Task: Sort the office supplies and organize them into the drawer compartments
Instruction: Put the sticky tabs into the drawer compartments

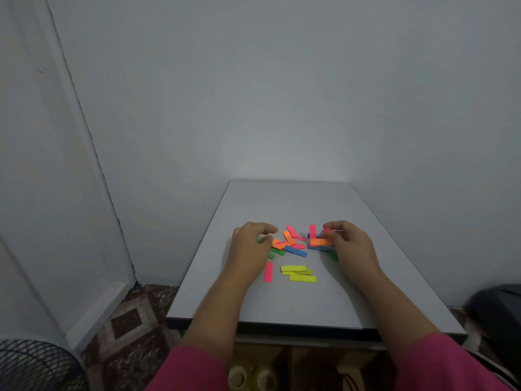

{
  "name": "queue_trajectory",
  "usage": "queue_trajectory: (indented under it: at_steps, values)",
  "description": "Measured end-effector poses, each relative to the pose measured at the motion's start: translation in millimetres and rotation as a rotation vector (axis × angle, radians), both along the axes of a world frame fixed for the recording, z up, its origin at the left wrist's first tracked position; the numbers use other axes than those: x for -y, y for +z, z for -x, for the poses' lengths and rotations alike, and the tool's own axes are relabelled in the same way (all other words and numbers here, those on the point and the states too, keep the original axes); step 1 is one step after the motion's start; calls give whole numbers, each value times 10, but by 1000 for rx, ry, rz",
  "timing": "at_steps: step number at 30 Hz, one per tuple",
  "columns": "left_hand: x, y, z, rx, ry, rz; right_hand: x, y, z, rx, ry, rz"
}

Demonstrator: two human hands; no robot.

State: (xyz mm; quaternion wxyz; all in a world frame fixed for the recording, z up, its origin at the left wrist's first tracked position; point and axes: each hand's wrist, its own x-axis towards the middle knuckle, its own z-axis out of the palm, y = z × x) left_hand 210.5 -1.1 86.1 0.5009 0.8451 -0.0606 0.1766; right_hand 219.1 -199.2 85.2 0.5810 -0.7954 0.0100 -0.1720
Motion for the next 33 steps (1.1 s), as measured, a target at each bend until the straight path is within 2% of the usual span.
queue_trajectory:
  at_steps: [3, 6, 9, 11, 14, 17, 20, 23, 25, 27, 28, 30, 33]
  values:
    - [-48, -11, -22, 52, 110, 40, -2, 9, 18, -9, 8, -100]
    - [-95, -12, -19, 27, 189, 43, 15, 8, 8, 26, -19, -121]
    - [-90, 13, 25, -75, 120, 7, 27, 12, -2, 37, -36, -181]
    - [-76, 13, 77, -150, 35, -86, 22, 20, 5, 20, -16, -239]
    - [-63, 15, 124, -184, -35, -208, 44, 14, -3, 44, -45, -190]
    - [-84, -11, 92, -194, -32, -135, 41, 17, -6, 55, -46, -196]
    - [-112, -47, 37, -124, 40, -52, 35, 21, 2, 43, -49, -168]
    - [-130, -86, -18, -54, 102, -219, 1, 34, 32, 51, 45, -15]
    - [-105, -93, -29, -53, 80, -410, -29, 21, 40, 61, 116, 339]
    - [-86, -101, -46, -74, 62, -491, -84, 39, 69, 6, 151, 740]
    - [-88, -110, -59, -83, 68, -485, -101, 44, 78, -14, 145, 836]
    - [-105, -122, -80, -86, 88, -385, -100, 39, 50, -26, 121, 811]
    - [-122, -91, -81, -76, 69, -57, -75, 7, 21, -26, 83, 511]
